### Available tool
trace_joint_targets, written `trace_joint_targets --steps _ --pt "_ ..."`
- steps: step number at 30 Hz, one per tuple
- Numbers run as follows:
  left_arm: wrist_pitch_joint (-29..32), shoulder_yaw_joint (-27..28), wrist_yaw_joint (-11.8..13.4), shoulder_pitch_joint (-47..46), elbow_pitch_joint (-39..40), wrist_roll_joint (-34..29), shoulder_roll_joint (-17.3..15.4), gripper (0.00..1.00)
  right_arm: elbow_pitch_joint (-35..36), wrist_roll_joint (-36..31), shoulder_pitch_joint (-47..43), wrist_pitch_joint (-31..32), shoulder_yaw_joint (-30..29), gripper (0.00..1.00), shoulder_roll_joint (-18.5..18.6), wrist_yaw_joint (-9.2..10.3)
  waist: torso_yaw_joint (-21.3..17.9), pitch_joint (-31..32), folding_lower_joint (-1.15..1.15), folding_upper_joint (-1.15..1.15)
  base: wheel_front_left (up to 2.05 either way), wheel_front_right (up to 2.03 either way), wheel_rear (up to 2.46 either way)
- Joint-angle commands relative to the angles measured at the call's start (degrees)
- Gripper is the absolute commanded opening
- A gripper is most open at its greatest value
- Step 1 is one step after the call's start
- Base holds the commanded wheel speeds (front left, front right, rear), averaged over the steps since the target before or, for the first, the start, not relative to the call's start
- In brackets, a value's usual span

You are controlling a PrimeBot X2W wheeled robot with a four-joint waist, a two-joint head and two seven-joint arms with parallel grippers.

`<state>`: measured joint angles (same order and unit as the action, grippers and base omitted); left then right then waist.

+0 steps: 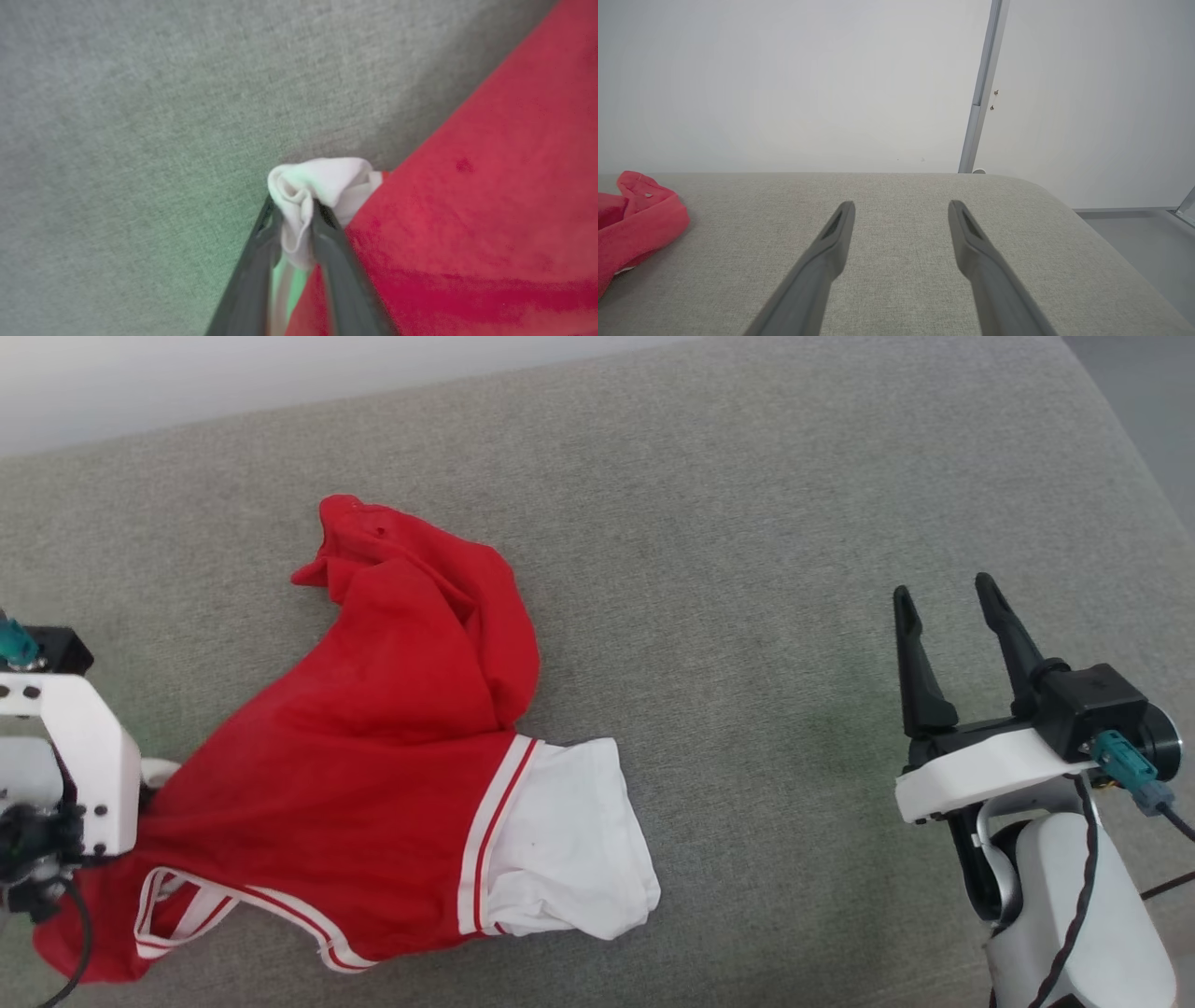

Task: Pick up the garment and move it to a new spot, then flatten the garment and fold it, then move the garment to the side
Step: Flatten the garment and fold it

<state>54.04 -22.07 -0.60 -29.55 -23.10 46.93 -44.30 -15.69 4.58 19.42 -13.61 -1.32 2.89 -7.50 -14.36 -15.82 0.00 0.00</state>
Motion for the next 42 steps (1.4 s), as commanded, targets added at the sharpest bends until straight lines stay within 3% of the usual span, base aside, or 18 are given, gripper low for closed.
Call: trace_joint_targets --steps 1,5,17,21,22,24,25,34,42 --pt "-0.9 0.4 0.3 -0.5 -0.9 0.5 0.4 0.00 0.2 -0.1 0.4 0.1 -0.1 1.00 0.0 0.02 0.3 -0.1 0.00 0.00 0.00 0.00 0.00" --pt "-3.4 2.6 1.6 -2.4 -0.4 0.9 0.2 0.00 0.3 -0.6 0.0 0.1 -1.0 1.00 0.0 0.02 1.4 0.0 0.00 0.00 0.00 0.00 0.00" --pt "-7.7 6.9 5.6 0.6 -2.5 0.1 -4.6 0.00 0.2 -0.7 0.2 1.5 -1.0 1.00 0.0 0.02 3.5 0.4 0.00 0.00 0.00 0.00 0.00" --pt "-8.0 7.1 6.3 2.2 -4.4 0.9 -4.1 0.00 -0.2 -0.4 0.4 1.8 -0.3 1.00 0.0 0.02 4.0 0.4 0.00 0.00 0.00 0.00 0.00" --pt "-8.3 7.1 6.2 2.4 -4.6 1.0 -4.0 0.04 -0.3 -0.3 0.5 1.9 -0.1 1.00 0.0 0.02 4.1 0.4 0.00 0.00 0.00 0.00 0.00" --pt "-9.4 7.2 5.8 2.6 -4.7 1.2 -3.4 0.87 -0.4 -0.1 0.5 2.1 0.2 1.00 0.0 0.02 4.4 0.4 0.00 0.00 0.00 0.00 0.00" --pt "-9.9 7.3 5.5 2.6 -4.6 1.4 -3.1 1.00 -0.4 -0.1 0.5 2.4 0.4 1.00 0.0 0.02 4.6 0.5 0.00 0.00 0.00 0.00 0.00" --pt "-17.3 8.3 3.3 4.2 1.3 0.7 -2.5 1.00 -0.7 0.4 -0.8 4.5 2.9 1.00 0.0 0.02 6.7 2.4 0.00 0.00 0.00 0.00 0.00" --pt "-34.7 10.6 3.2 11.8 12.8 -3.3 -1.0 1.00 -0.6 0.2 -1.7 8.3 7.5 1.00 0.0 0.02 10.2 4.5 0.00 0.00 0.00 0.00 0.00"
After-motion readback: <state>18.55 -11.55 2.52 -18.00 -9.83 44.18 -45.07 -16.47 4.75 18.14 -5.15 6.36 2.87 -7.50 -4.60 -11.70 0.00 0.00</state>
